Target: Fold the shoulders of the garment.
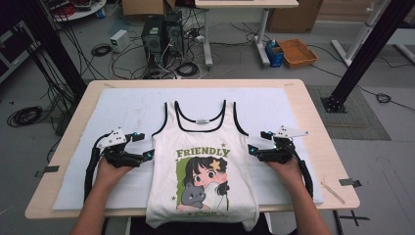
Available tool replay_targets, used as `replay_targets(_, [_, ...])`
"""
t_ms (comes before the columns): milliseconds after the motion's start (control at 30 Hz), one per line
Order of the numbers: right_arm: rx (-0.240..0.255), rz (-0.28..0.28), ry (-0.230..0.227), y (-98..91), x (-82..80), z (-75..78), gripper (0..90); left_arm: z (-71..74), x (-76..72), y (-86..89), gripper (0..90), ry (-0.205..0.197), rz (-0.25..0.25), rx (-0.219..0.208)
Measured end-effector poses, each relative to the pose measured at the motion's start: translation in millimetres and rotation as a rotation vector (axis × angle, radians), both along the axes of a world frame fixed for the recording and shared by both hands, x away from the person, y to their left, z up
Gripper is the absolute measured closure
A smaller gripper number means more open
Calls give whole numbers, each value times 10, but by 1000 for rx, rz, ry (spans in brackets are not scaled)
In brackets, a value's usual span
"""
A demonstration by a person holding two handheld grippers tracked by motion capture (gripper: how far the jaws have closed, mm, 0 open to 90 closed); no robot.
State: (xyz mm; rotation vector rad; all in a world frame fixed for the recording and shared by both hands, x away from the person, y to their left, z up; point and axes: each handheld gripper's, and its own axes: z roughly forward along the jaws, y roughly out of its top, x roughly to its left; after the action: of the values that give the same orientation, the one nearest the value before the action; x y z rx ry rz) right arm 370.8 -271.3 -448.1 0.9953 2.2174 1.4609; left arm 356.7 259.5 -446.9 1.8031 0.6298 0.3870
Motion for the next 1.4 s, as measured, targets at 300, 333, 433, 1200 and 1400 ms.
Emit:
replay_targets(300, [3, -32, -20, -6, -29, 1, 168, -10, 73, -122, 180, 59, -13, 57])
replay_targets(333, [3, -31, -17, -6, -22, 0, 167, -12, 79, -118, 180, 65, -13, 53])
replay_targets(433, [-8, -42, 23, 5, 20, -3, 167, -13, 88, -94, 173, 75, 1, 27])
replay_targets(1200, [-17, -69, -37, 67, 53, 274, 167, -23, 91, -57, 170, 84, 24, -6])
replay_targets(1400, [-50, -57, -39, 134, 190, 464, 167, -24, 92, -56, 170, 85, 27, -7])
